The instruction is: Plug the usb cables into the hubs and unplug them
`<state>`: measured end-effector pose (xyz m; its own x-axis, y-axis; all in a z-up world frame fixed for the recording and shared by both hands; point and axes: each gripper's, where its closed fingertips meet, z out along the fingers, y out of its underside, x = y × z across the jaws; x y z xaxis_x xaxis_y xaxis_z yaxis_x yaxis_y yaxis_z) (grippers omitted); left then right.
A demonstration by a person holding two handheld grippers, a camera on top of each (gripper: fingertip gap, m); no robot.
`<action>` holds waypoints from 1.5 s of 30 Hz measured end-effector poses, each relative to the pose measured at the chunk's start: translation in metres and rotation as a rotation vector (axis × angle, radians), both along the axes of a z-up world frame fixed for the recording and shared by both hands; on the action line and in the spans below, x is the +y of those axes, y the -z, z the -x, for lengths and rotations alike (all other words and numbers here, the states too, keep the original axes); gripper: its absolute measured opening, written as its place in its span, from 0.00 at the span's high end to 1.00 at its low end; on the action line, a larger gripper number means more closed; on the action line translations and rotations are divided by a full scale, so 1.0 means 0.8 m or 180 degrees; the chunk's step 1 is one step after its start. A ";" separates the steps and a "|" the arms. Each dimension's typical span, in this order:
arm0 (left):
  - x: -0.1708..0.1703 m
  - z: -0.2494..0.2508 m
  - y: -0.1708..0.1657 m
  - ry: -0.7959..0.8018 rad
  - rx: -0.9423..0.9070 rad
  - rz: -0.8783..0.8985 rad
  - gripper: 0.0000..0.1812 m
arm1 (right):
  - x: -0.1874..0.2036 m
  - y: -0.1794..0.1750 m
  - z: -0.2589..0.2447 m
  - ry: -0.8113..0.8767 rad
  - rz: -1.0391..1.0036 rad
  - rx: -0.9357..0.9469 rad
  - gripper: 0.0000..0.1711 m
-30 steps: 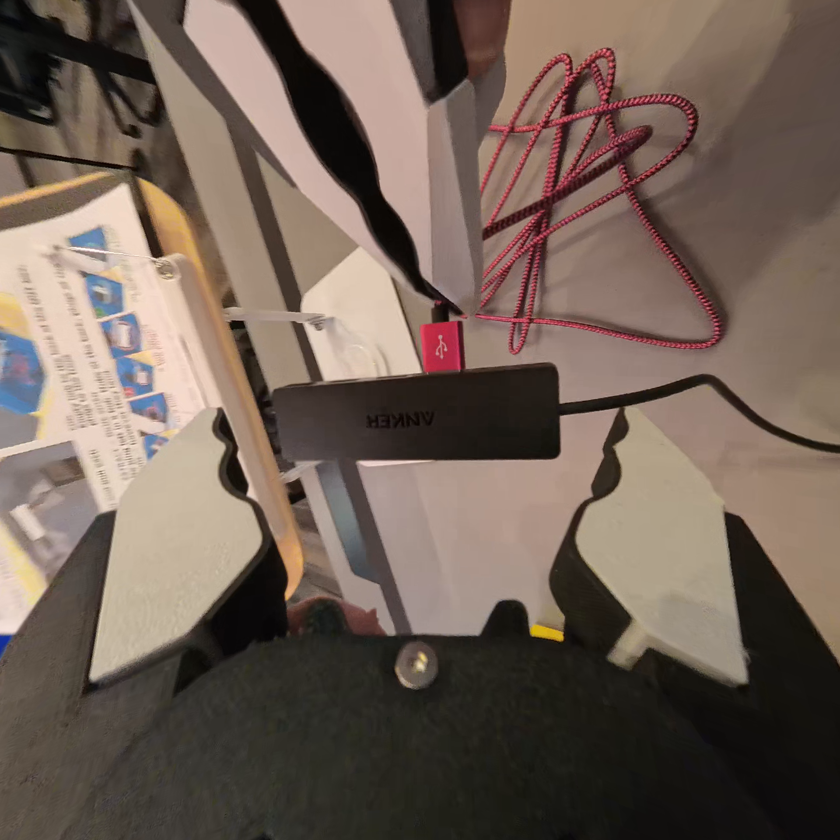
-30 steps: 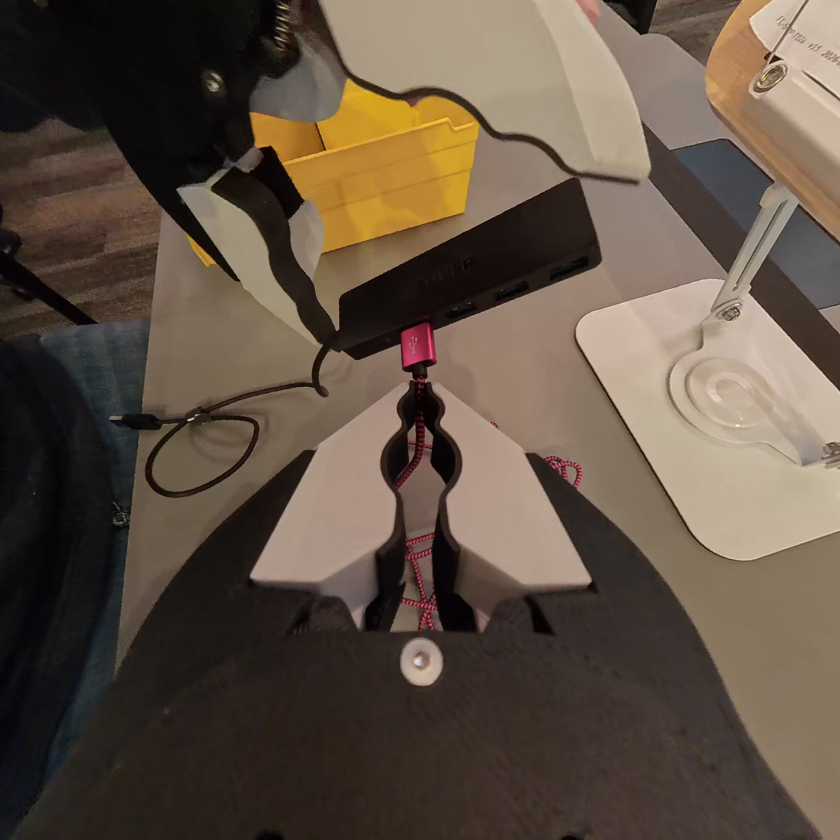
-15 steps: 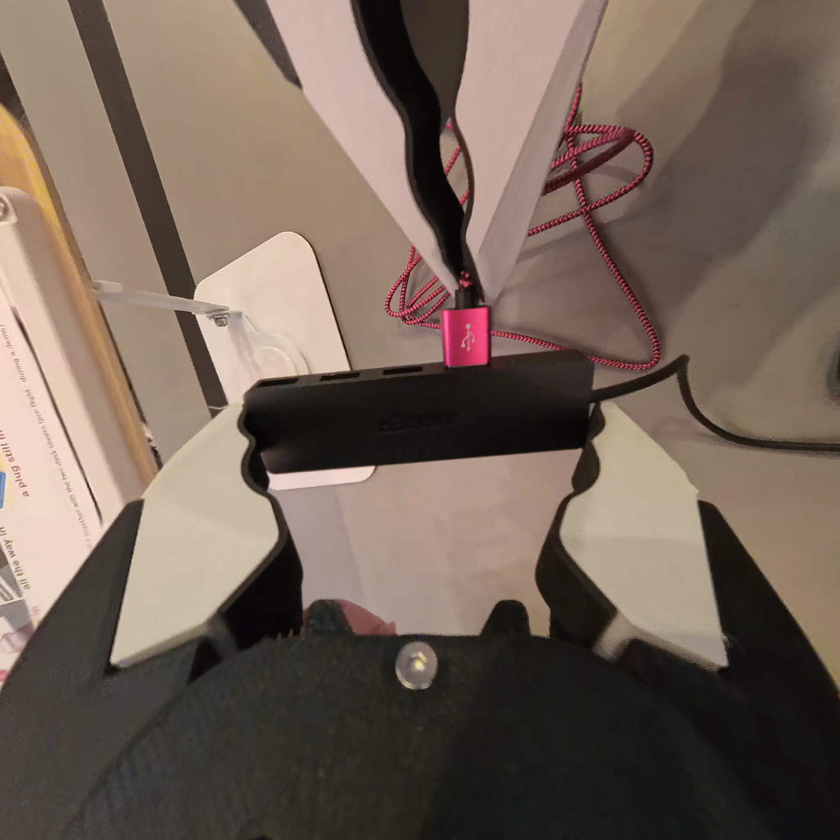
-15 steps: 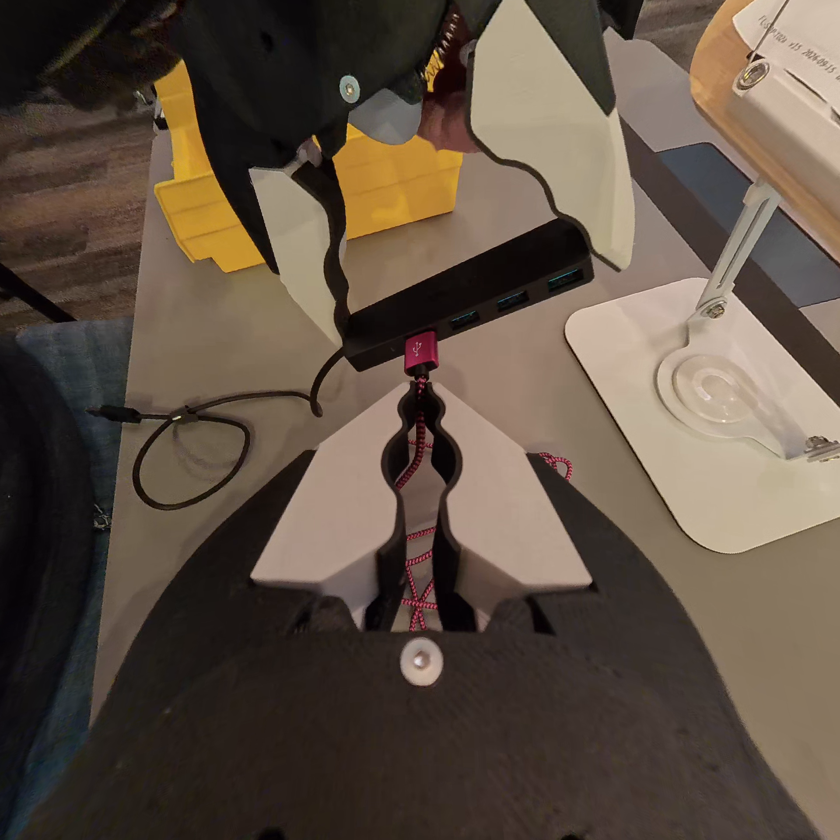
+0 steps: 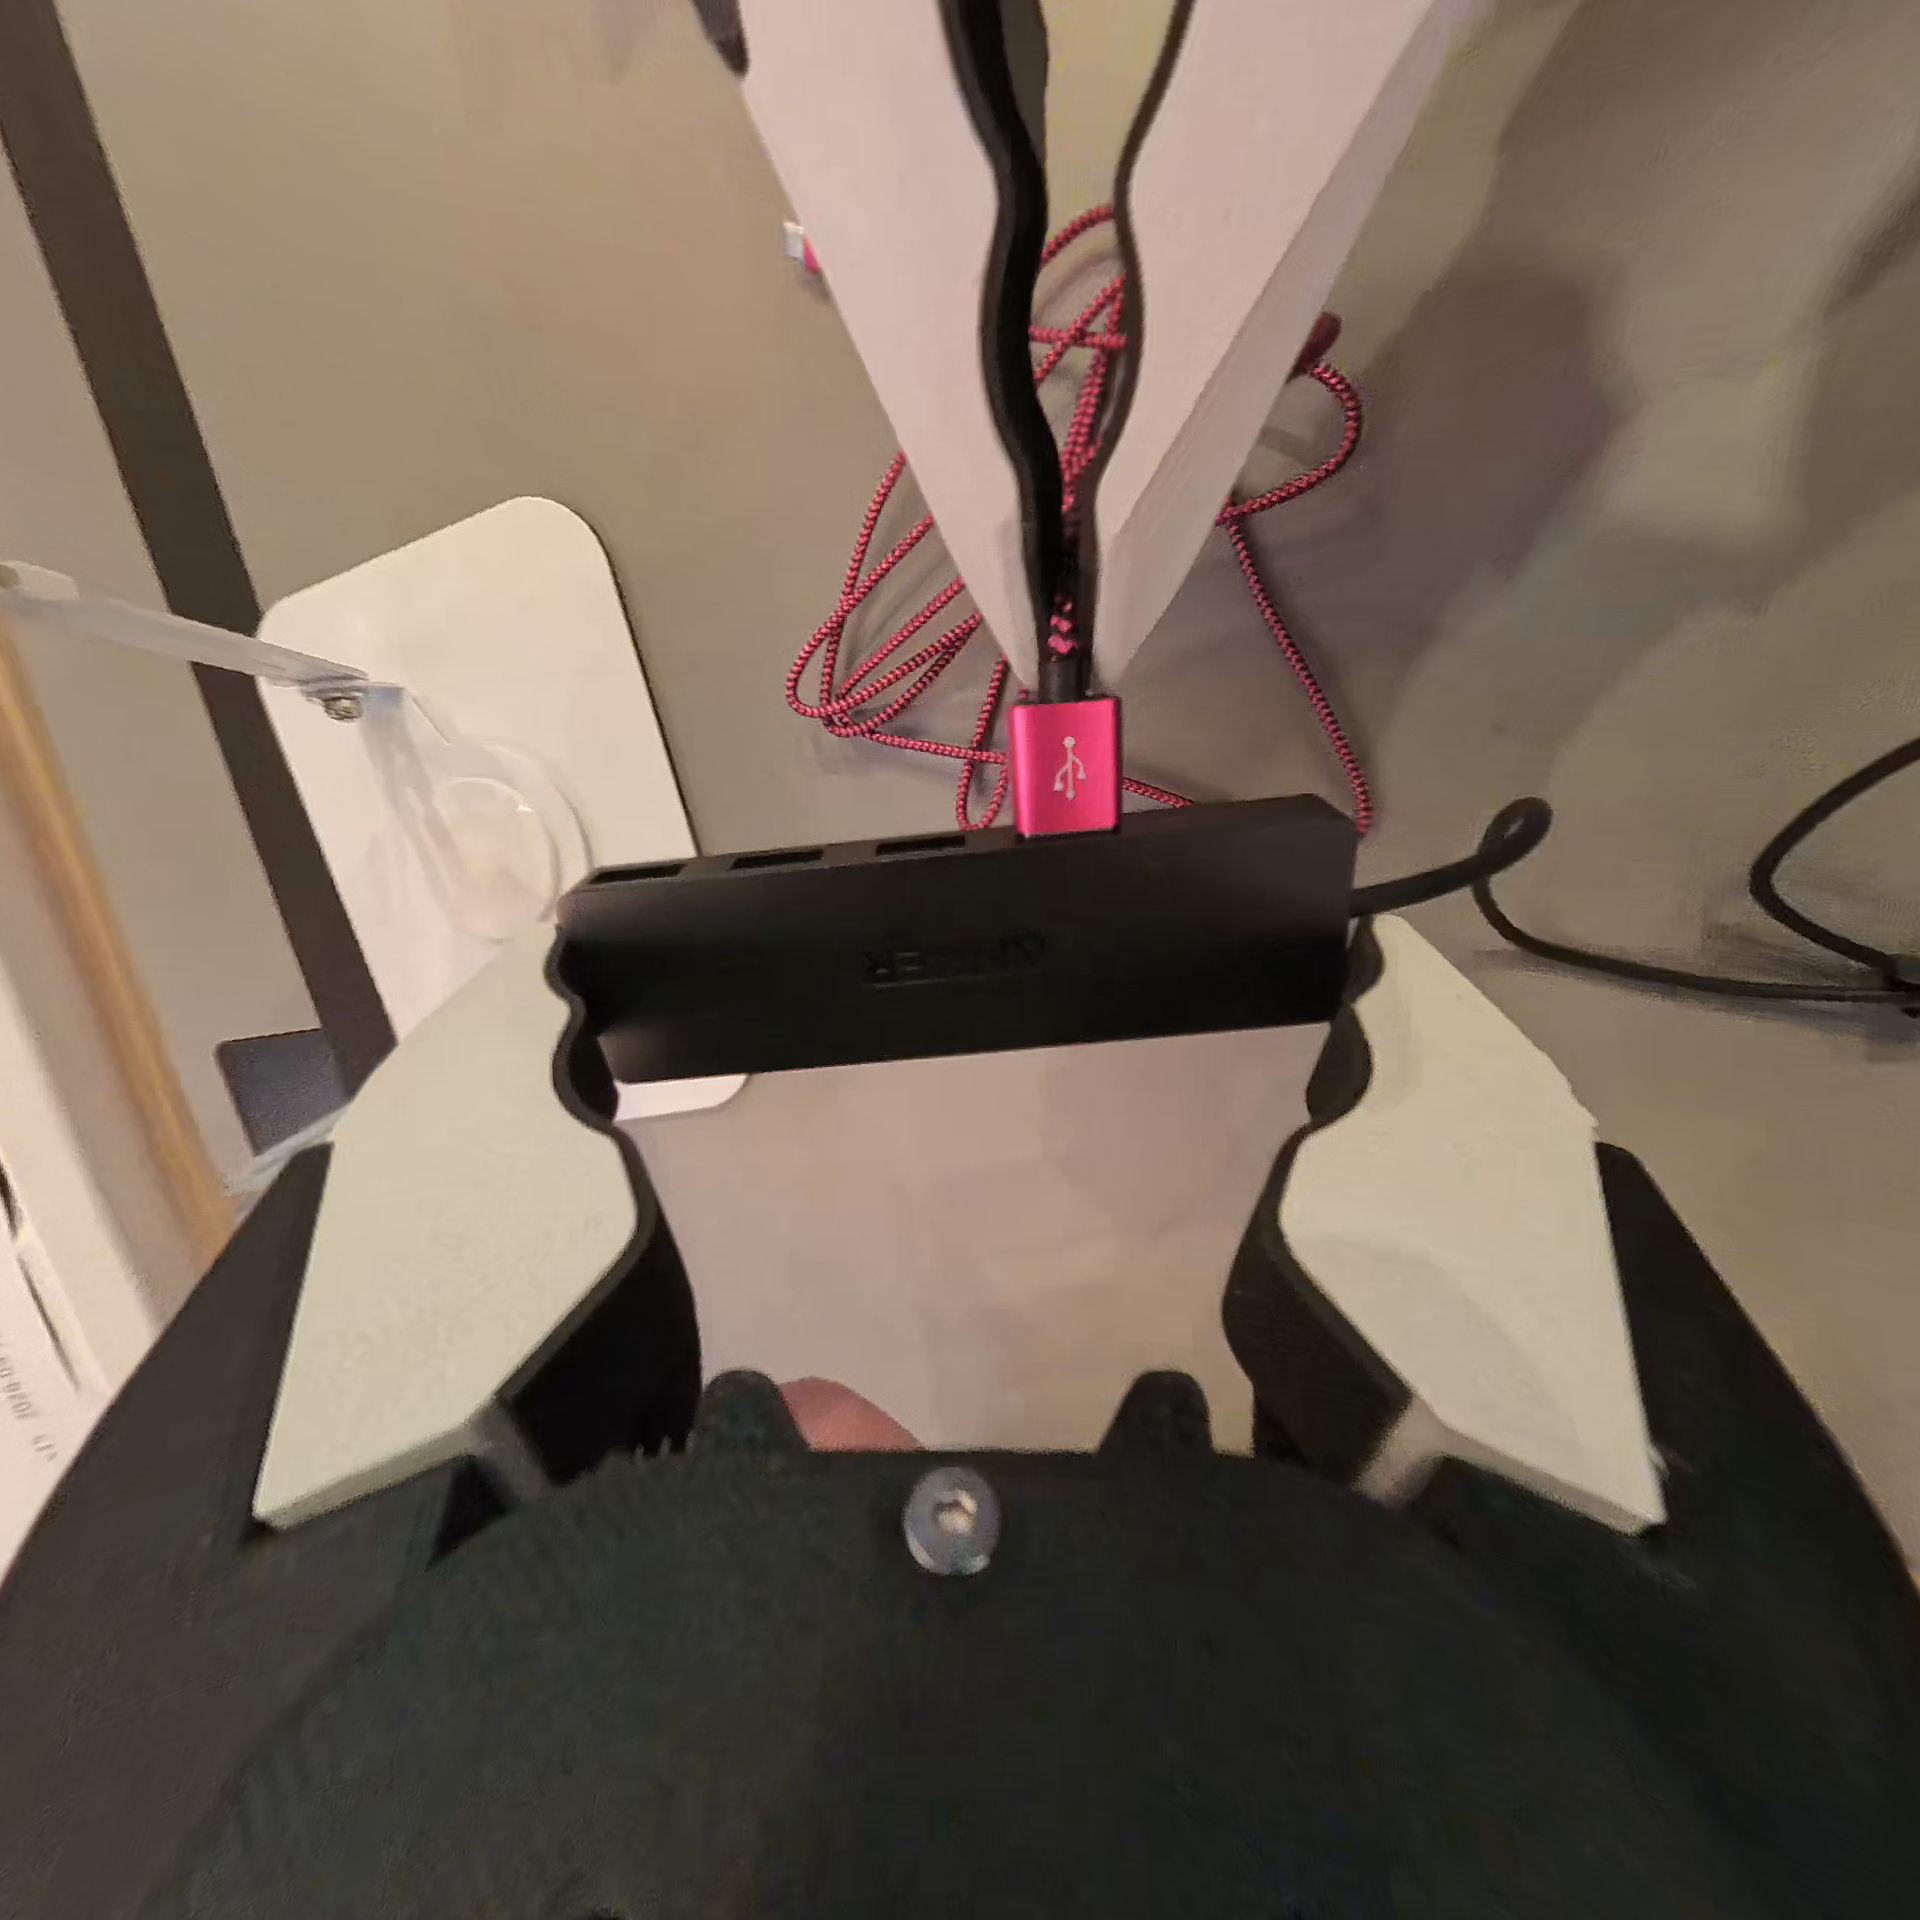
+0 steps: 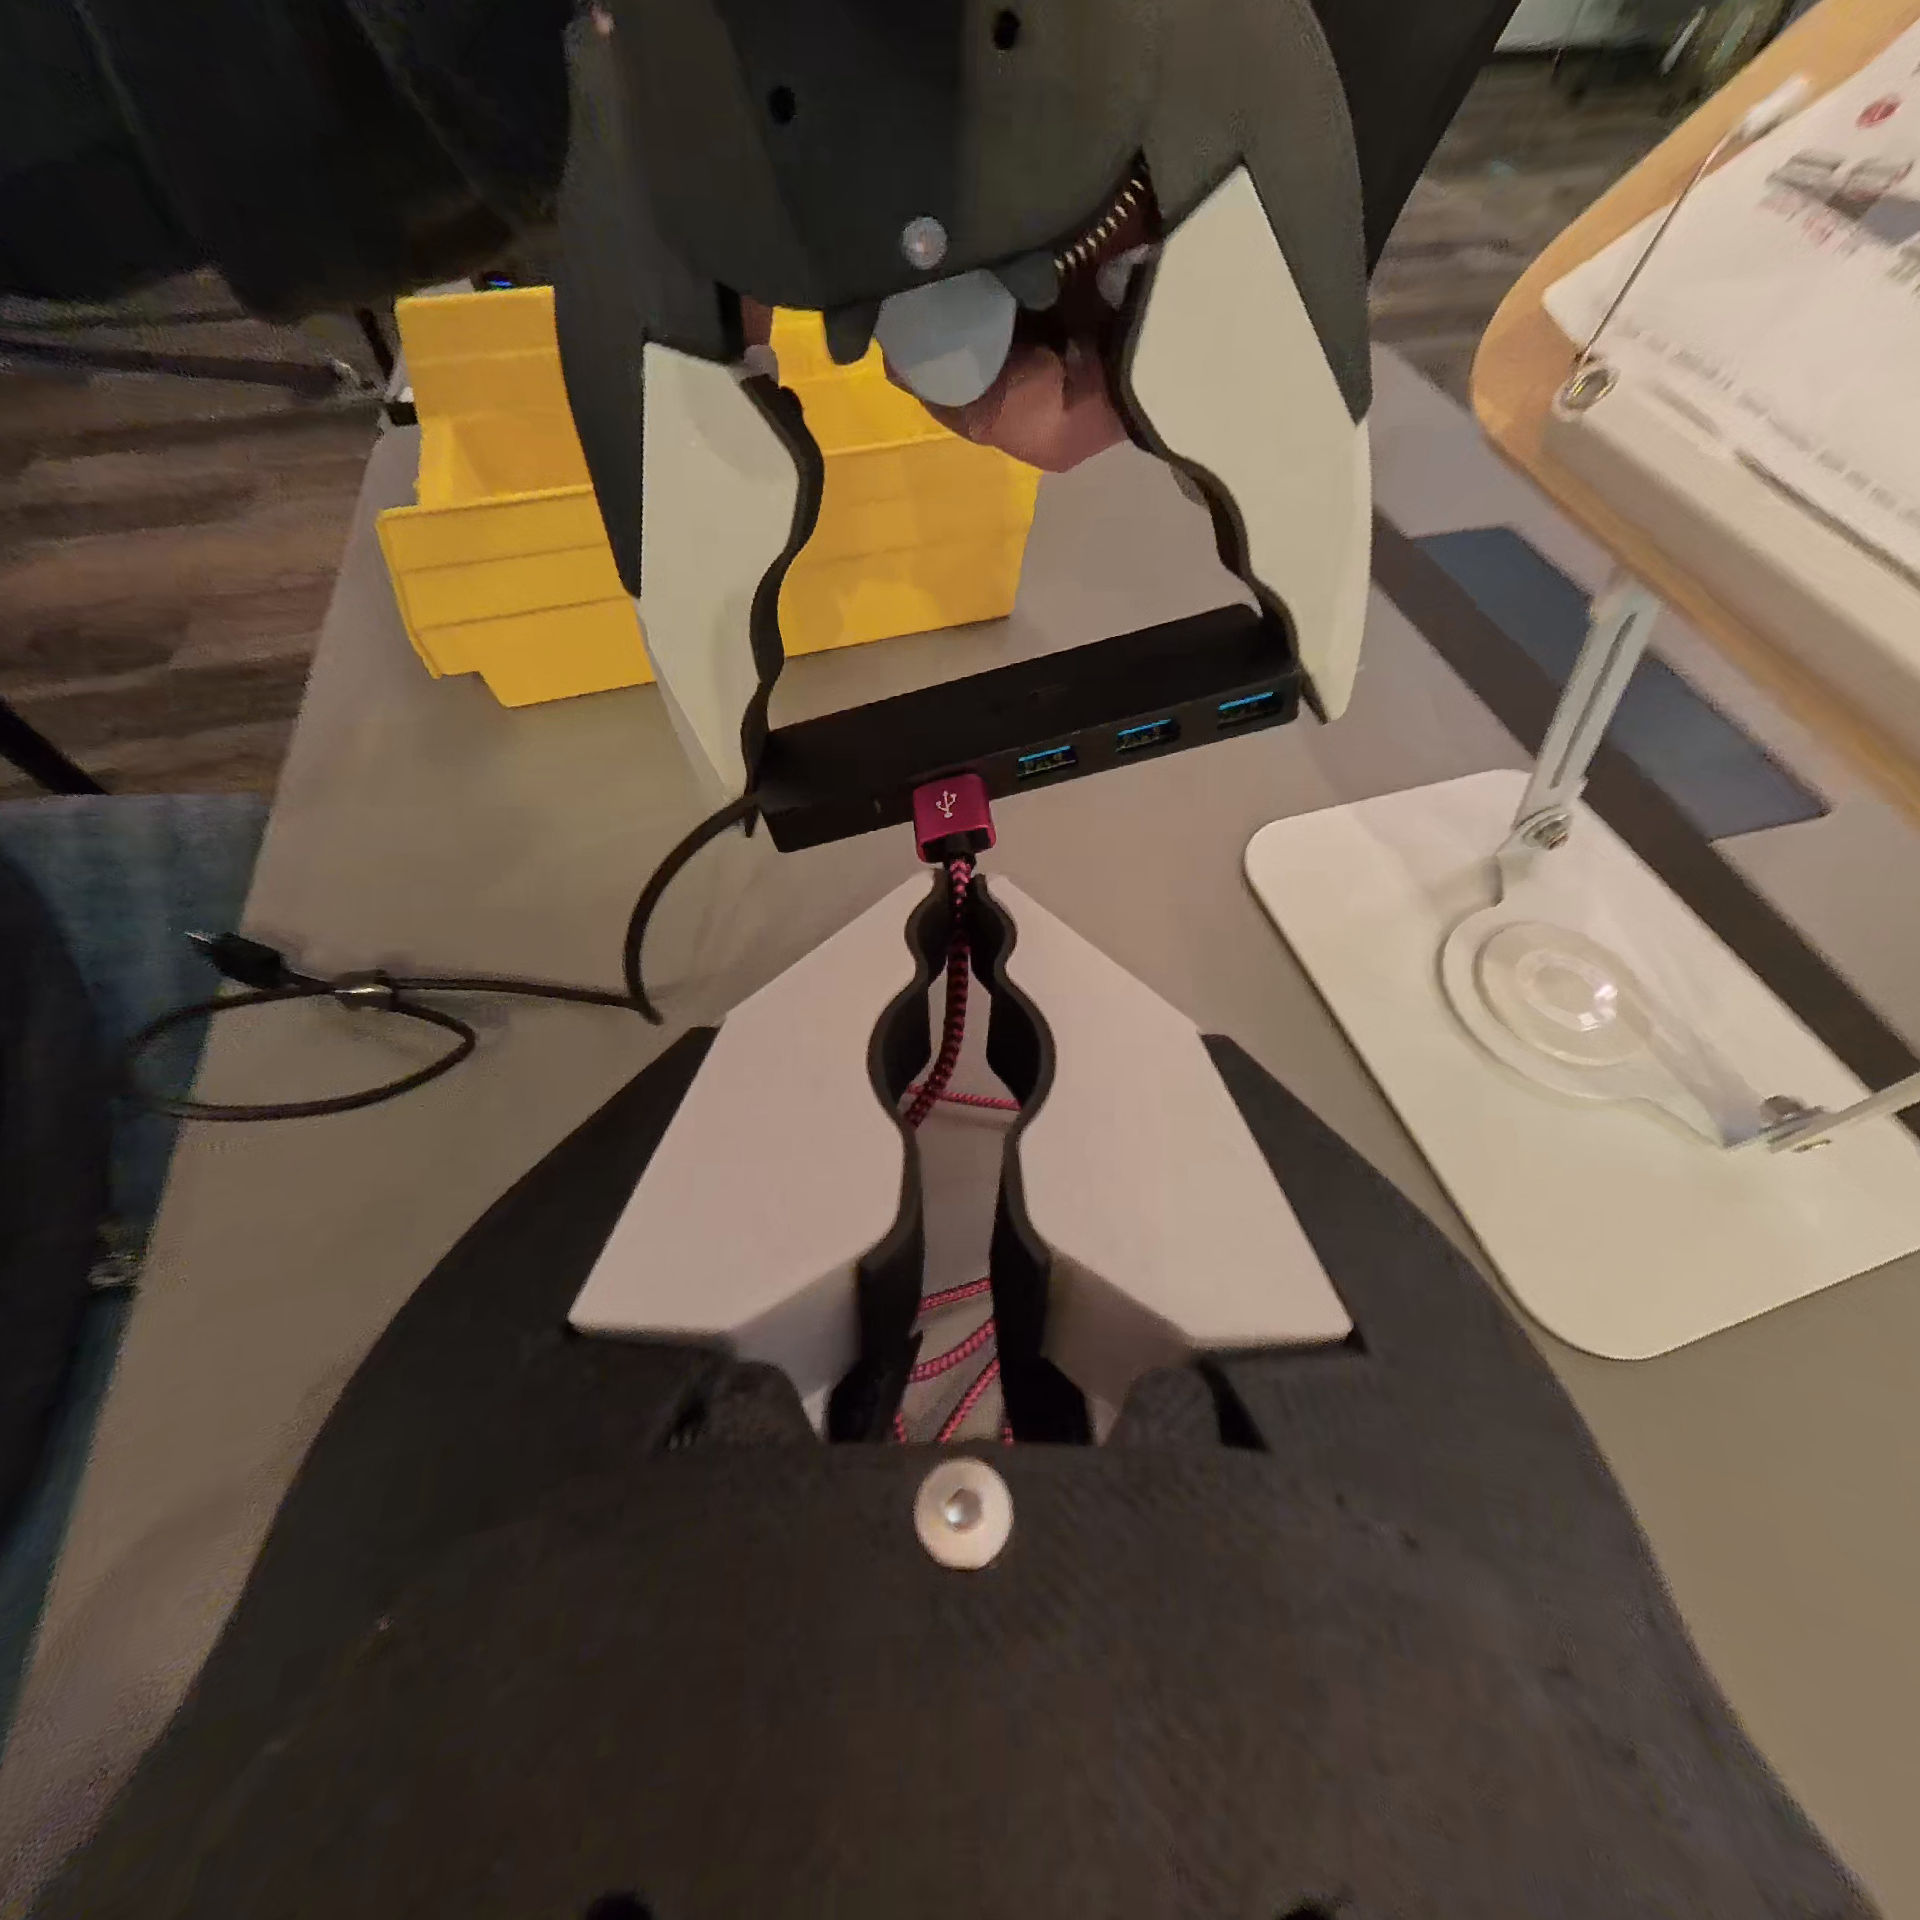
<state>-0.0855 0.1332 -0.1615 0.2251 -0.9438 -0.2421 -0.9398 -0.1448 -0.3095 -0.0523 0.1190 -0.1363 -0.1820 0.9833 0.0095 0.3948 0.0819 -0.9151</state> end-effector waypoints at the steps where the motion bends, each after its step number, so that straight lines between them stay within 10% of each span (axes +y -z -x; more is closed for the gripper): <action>1: -0.001 0.001 -0.001 -0.0014 -0.0013 0.0078 0.28 | 0.001 -0.002 0.000 0.0024 -0.0113 0.0062 0.99; 10: -0.018 -0.001 0.000 -0.0098 -0.0211 0.0763 0.28 | -0.010 -0.013 0.001 -0.0058 -0.1003 0.0346 0.89; 22: -0.035 -0.011 -0.006 0.0039 -0.0374 0.1007 0.28 | -0.025 -0.021 0.008 -0.0425 0.0271 0.0673 0.92; 45: -0.021 -0.058 -0.085 -0.0284 -0.2528 0.0533 0.29 | -0.014 -0.084 -0.018 -0.0481 0.1824 0.2262 0.93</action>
<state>-0.0393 0.1164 -0.0935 0.3463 -0.9237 0.1640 -0.4321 -0.3123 -0.8460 -0.0377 0.1081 -0.0690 -0.4463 0.8385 -0.3126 -0.2528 -0.4532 -0.8548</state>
